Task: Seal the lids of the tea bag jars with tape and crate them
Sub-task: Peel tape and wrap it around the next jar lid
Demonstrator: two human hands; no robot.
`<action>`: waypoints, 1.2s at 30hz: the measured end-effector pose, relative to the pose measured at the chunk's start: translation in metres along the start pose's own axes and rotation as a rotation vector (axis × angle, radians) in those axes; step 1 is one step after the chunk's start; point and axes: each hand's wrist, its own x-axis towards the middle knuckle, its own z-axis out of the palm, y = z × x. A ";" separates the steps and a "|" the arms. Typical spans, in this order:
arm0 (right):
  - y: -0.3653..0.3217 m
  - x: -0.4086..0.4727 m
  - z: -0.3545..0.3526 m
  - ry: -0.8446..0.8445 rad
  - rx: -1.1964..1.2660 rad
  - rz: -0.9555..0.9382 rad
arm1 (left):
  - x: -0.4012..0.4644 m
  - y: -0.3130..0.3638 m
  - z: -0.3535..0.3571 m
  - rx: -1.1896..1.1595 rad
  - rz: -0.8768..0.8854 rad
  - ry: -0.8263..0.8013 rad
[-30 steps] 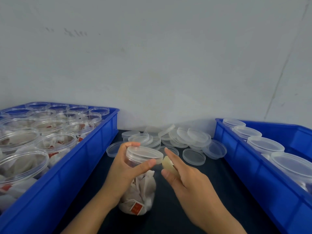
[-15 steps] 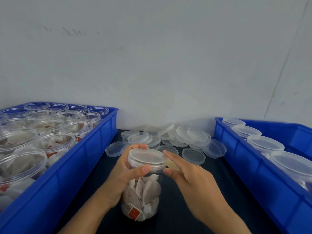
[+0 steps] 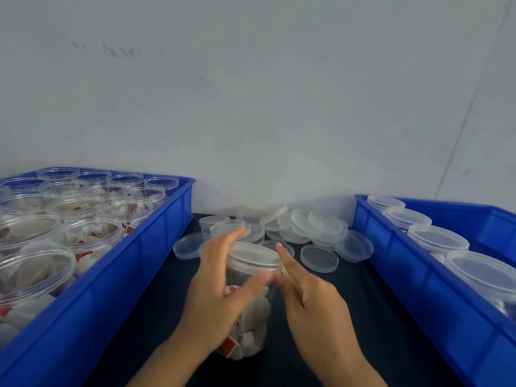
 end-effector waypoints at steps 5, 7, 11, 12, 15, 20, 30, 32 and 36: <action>-0.001 -0.003 -0.004 -0.089 0.043 -0.070 | 0.003 0.001 0.005 -0.052 -0.107 0.114; 0.000 -0.001 -0.009 -0.132 0.049 -0.081 | 0.007 -0.001 0.002 -0.074 -0.100 0.113; 0.007 0.002 -0.018 -0.133 0.005 -0.024 | 0.009 -0.002 0.000 -0.065 -0.094 0.081; 0.007 0.002 -0.019 -0.138 -0.022 -0.020 | 0.010 -0.003 -0.001 -0.072 -0.095 0.062; 0.004 0.004 -0.019 -0.162 -0.057 0.007 | 0.013 -0.006 -0.005 -0.152 -0.110 0.011; 0.001 0.007 -0.012 -0.162 -0.101 -0.010 | 0.017 -0.012 -0.012 -0.215 -0.095 -0.080; 0.011 0.006 -0.003 -0.038 -0.035 -0.020 | 0.011 -0.001 -0.011 0.116 -0.051 -0.107; 0.011 0.006 -0.003 -0.044 -0.038 -0.018 | 0.011 0.003 -0.009 0.127 -0.064 -0.064; 0.008 0.003 -0.004 -0.041 -0.056 -0.028 | 0.010 0.003 -0.007 0.138 -0.069 0.022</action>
